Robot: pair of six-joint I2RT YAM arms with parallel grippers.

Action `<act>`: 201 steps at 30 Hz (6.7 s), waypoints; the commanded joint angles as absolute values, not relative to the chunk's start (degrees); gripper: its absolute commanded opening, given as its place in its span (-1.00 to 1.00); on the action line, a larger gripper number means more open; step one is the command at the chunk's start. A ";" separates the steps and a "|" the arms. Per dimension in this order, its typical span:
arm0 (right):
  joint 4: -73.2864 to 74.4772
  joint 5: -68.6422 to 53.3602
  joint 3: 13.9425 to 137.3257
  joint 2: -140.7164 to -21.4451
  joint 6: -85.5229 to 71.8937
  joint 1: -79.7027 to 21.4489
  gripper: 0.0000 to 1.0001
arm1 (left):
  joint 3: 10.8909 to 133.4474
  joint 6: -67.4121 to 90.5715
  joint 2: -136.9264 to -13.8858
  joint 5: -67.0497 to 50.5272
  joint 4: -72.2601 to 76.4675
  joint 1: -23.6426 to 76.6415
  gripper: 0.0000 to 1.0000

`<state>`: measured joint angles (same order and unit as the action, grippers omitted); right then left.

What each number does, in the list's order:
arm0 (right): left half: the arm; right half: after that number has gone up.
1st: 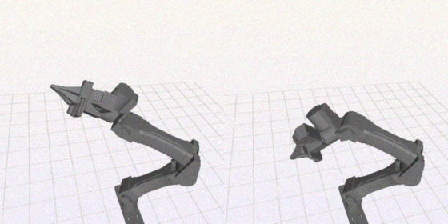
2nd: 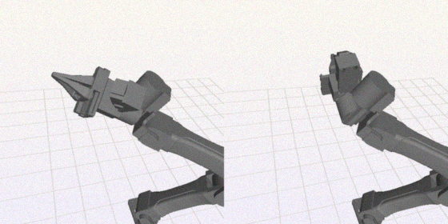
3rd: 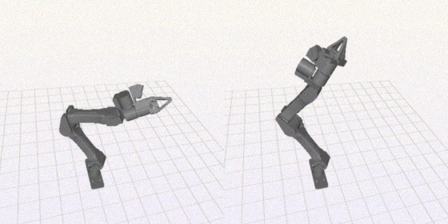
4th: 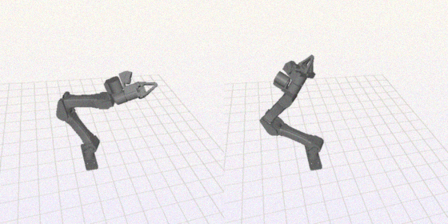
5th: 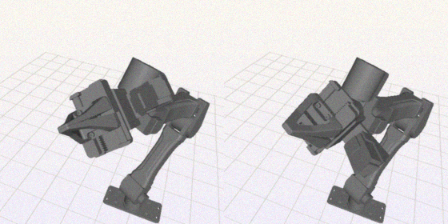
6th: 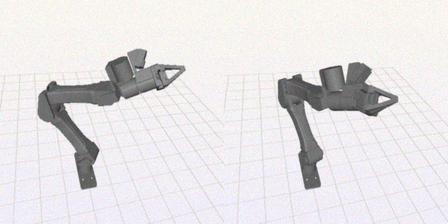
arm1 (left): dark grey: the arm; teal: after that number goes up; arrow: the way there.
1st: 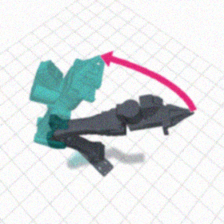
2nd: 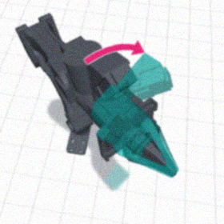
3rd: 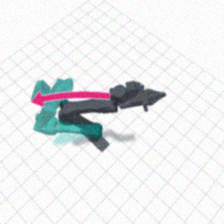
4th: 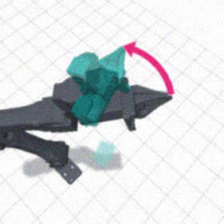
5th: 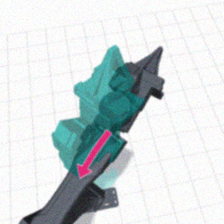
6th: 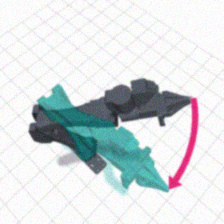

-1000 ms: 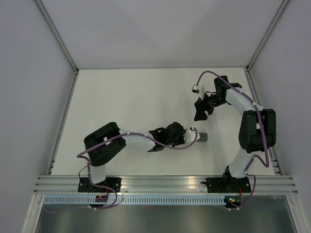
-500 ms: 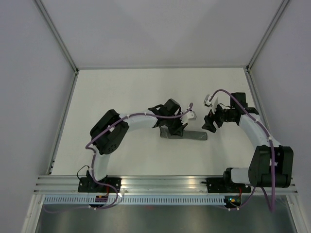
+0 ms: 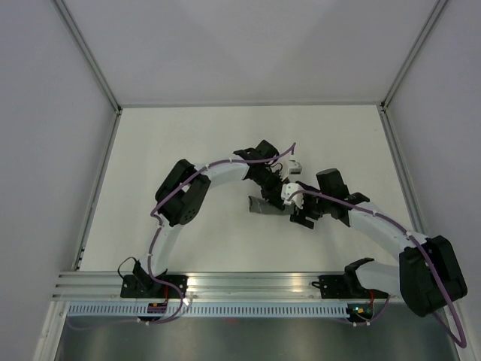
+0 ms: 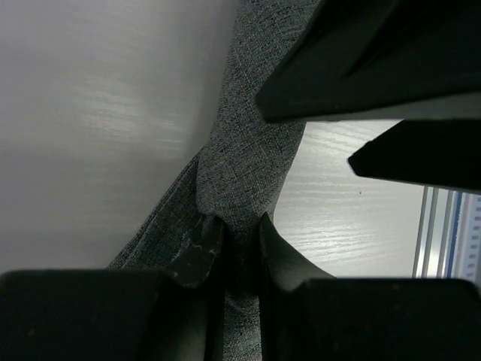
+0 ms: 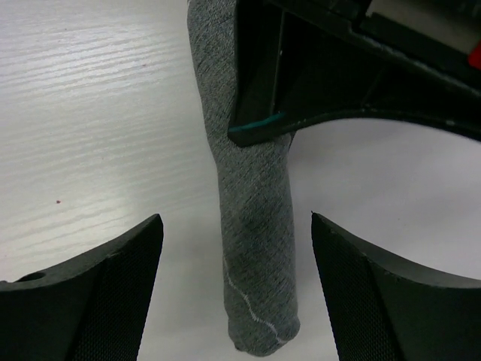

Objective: Fold the napkin, place the utensils inside, and roll it up
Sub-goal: Roll the napkin with the utensil

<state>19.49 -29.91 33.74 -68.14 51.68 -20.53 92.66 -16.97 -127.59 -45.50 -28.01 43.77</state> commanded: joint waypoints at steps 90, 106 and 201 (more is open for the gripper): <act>27.68 -17.40 81.03 -121.73 -3.17 -30.50 0.33 | 87.36 31.64 -122.96 -10.55 -15.38 26.19 0.10; 32.78 -19.77 83.93 -119.53 -1.41 -27.95 0.44 | 87.19 31.55 -121.99 -11.16 -15.47 26.19 0.08; 36.39 -24.52 93.78 -121.55 -2.81 -21.53 -0.37 | 95.62 29.80 -128.23 -16.79 -17.93 26.72 0.05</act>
